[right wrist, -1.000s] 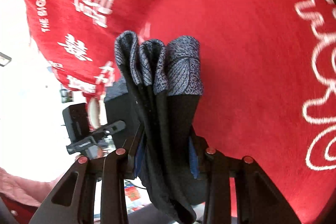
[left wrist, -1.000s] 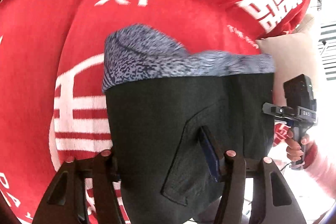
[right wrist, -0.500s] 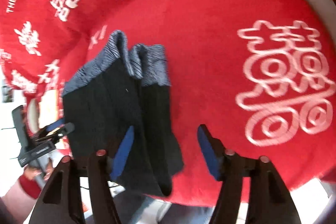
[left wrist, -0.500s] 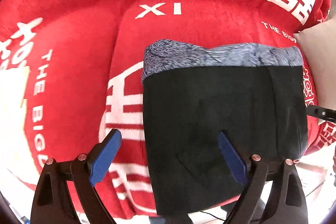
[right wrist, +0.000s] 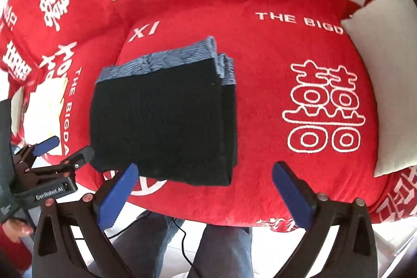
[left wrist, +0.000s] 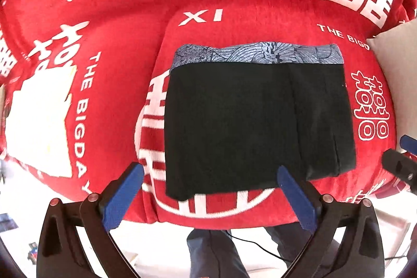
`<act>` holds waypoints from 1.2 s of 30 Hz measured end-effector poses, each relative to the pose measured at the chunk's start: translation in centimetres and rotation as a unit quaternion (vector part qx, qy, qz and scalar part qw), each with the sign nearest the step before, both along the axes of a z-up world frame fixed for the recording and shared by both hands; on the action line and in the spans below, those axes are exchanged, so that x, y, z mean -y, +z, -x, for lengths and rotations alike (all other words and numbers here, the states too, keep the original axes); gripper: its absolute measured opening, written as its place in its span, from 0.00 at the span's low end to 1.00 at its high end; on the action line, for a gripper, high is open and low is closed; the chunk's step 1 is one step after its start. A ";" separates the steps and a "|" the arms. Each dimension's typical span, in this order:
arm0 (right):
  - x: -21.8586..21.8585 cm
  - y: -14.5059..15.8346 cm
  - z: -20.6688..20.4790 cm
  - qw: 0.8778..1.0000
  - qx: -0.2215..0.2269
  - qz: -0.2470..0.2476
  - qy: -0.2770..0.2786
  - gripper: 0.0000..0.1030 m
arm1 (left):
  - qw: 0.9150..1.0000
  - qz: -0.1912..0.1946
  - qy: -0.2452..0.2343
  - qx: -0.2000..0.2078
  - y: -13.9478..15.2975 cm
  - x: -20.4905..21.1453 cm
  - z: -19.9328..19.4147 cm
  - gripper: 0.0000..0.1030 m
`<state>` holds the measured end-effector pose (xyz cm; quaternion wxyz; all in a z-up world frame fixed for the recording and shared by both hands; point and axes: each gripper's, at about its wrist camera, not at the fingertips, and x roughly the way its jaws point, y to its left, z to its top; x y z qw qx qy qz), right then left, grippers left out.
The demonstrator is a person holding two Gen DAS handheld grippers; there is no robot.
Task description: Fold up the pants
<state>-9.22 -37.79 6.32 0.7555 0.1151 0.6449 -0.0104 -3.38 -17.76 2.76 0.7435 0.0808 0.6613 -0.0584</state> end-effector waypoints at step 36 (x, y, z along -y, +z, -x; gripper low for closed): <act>-6.8 2.9 2.7 0.996 -0.008 0.078 -0.043 1.00 | 0.999 -0.015 -0.041 0.006 3.2 -2.7 3.6 1.00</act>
